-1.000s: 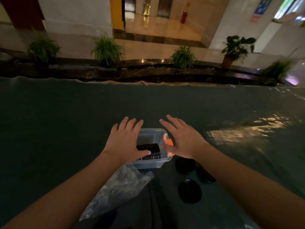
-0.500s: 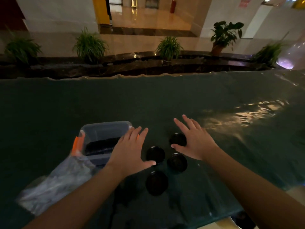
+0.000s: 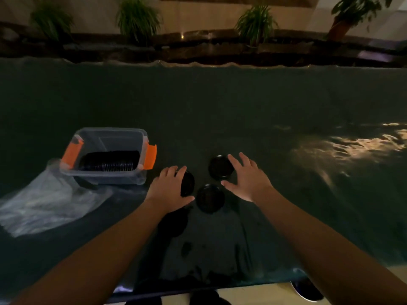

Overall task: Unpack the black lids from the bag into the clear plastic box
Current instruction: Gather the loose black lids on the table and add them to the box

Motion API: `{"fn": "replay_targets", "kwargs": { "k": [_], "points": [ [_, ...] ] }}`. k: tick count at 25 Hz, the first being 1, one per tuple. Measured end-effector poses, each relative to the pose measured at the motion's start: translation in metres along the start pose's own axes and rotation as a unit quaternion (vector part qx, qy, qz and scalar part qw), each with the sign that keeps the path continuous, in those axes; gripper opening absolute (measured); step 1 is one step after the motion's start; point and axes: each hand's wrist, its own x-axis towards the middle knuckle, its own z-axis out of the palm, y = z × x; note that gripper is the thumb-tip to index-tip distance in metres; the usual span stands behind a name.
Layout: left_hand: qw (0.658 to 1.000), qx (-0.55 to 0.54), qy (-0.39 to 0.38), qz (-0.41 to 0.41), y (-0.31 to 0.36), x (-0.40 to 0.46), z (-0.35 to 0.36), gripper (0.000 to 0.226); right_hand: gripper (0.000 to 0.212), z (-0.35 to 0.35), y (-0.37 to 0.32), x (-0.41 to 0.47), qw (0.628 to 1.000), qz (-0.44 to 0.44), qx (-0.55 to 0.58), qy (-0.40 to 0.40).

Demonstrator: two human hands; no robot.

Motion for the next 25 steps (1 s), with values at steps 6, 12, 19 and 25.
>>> {"fn": "replay_targets", "kwargs": {
  "k": [6,12,19,25],
  "points": [
    [0.999,0.02,-0.044,-0.013,-0.001,0.038,0.025,0.095,0.092,0.025,-0.013,0.048,0.999,0.003,0.006,-0.035],
    [0.999,-0.007,-0.035,-0.011,-0.008,0.042,0.024,0.093,0.098,0.033,-0.028,0.081,0.998,0.026,0.003,-0.06],
    [1.0,-0.023,-0.002,0.001,-0.018,0.006,0.007,0.098,0.1,0.03,-0.033,0.088,0.998,0.029,0.021,-0.053],
    [0.999,-0.04,-0.007,-0.001,-0.02,-0.038,0.005,0.098,0.097,0.014,-0.045,0.065,0.999,-0.004,0.038,0.005]
  ]
}}
